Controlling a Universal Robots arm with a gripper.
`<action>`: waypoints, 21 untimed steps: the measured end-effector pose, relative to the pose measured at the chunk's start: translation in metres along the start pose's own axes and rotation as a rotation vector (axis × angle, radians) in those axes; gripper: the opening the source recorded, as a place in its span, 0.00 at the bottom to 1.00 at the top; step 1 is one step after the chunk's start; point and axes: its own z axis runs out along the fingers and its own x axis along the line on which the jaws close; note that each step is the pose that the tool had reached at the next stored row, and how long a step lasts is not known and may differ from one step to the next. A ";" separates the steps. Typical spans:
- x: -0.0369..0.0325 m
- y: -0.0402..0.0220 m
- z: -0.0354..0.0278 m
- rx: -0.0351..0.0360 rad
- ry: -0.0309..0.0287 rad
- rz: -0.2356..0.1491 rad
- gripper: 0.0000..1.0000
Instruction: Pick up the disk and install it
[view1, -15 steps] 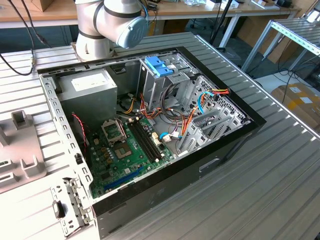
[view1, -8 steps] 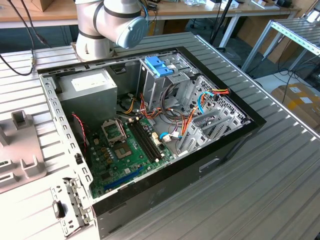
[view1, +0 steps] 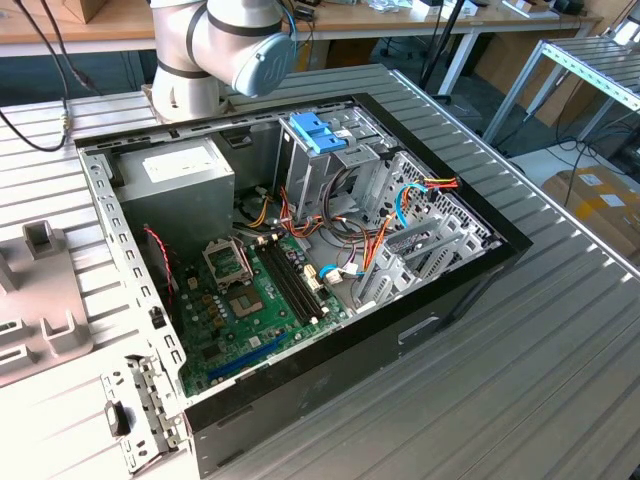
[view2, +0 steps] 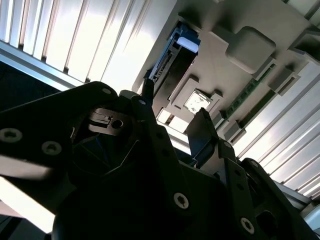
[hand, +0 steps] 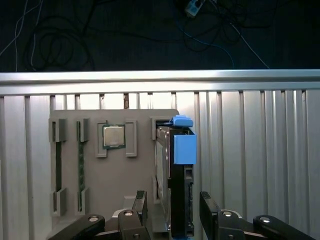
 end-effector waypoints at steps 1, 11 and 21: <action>-0.0003 0.0004 0.0007 0.0001 0.0000 0.000 0.54; -0.0029 0.0037 0.0042 0.0002 -0.0001 0.000 0.54; -0.0045 0.0056 0.0102 0.0000 0.0000 0.000 0.54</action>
